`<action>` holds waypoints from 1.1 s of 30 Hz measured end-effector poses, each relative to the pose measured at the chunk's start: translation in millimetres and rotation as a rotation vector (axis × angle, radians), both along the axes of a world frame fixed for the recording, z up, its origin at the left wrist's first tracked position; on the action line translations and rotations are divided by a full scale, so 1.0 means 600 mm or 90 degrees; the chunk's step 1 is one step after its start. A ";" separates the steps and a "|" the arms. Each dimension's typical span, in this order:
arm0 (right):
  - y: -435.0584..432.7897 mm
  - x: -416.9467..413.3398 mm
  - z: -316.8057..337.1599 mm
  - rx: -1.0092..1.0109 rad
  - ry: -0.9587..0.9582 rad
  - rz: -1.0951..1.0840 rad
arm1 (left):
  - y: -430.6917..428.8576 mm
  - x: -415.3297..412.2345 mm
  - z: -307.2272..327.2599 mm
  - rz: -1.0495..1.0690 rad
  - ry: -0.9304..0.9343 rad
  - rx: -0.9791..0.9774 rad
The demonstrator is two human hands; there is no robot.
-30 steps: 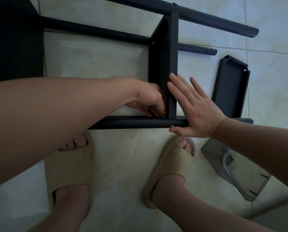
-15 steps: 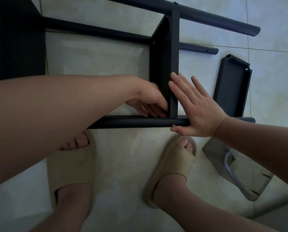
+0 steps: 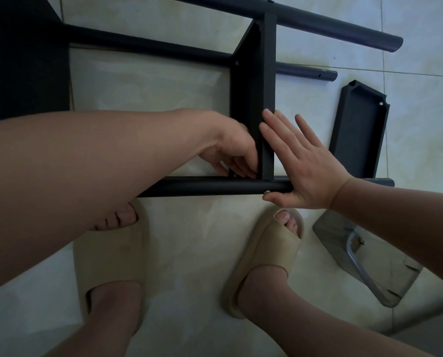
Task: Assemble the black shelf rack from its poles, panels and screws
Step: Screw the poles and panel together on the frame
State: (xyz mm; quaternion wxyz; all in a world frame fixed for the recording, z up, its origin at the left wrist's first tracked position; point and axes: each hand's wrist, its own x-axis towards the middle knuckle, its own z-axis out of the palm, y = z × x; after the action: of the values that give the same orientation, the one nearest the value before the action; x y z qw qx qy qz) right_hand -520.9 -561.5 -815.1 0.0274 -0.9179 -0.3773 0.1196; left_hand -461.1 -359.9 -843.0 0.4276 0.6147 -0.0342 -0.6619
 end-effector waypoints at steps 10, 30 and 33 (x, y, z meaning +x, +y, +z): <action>0.000 0.000 -0.001 0.001 -0.004 0.005 | 0.008 -0.014 -0.012 0.053 -0.026 -0.075; -0.002 0.001 -0.002 0.006 -0.011 0.006 | 0.005 0.003 -0.005 -0.035 0.000 0.010; -0.002 0.001 -0.002 0.002 -0.011 0.005 | 0.003 0.002 -0.004 -0.035 0.010 0.017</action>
State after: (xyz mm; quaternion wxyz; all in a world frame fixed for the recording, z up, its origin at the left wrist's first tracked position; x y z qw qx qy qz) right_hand -520.1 -562.7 -816.3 0.0251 -0.9174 -0.3813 0.1109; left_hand -459.8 -357.8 -845.5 0.4017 0.6137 -0.0389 -0.6786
